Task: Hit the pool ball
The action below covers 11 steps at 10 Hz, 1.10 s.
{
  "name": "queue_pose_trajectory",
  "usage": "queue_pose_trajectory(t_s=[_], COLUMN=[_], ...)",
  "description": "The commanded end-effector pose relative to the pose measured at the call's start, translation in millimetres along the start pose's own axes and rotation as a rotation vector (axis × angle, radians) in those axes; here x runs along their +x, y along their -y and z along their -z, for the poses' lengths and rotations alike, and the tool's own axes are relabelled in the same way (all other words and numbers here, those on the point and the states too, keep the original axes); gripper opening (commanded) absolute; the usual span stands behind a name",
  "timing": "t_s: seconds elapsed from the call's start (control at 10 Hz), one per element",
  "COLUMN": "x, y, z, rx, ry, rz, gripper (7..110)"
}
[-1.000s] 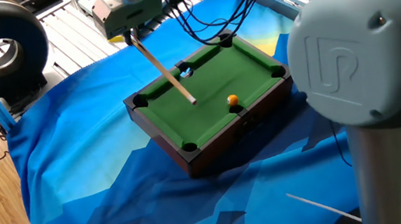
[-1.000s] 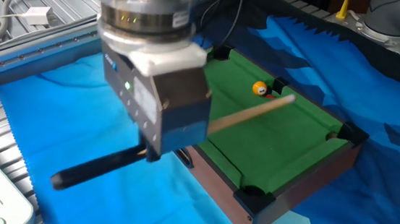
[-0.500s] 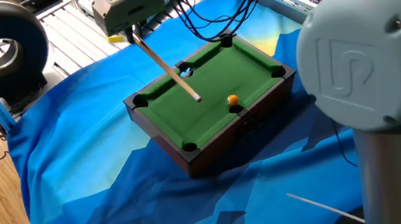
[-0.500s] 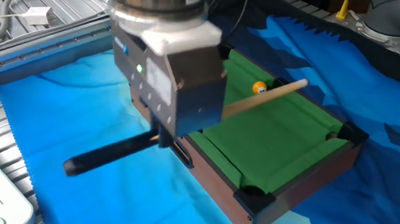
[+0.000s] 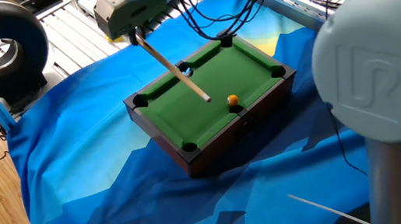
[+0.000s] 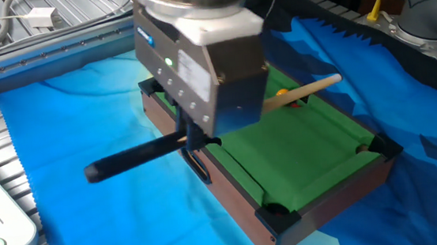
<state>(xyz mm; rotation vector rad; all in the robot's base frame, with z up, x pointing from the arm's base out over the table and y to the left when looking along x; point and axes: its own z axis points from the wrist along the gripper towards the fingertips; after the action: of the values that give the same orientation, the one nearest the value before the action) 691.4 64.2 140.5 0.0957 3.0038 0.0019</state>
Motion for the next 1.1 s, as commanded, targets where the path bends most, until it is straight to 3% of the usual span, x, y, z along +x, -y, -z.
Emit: queue_pose_trajectory(t_s=[0.0,0.4,1.0], x=[10.6,20.9,39.5], y=[-7.0,0.7,11.4], z=[-13.1,-34.5,-66.6], rx=[-0.011,-0.04,-0.033], ry=[0.021,0.051,0.092], rz=[0.028,0.031,0.015], gripper=[7,7,7])
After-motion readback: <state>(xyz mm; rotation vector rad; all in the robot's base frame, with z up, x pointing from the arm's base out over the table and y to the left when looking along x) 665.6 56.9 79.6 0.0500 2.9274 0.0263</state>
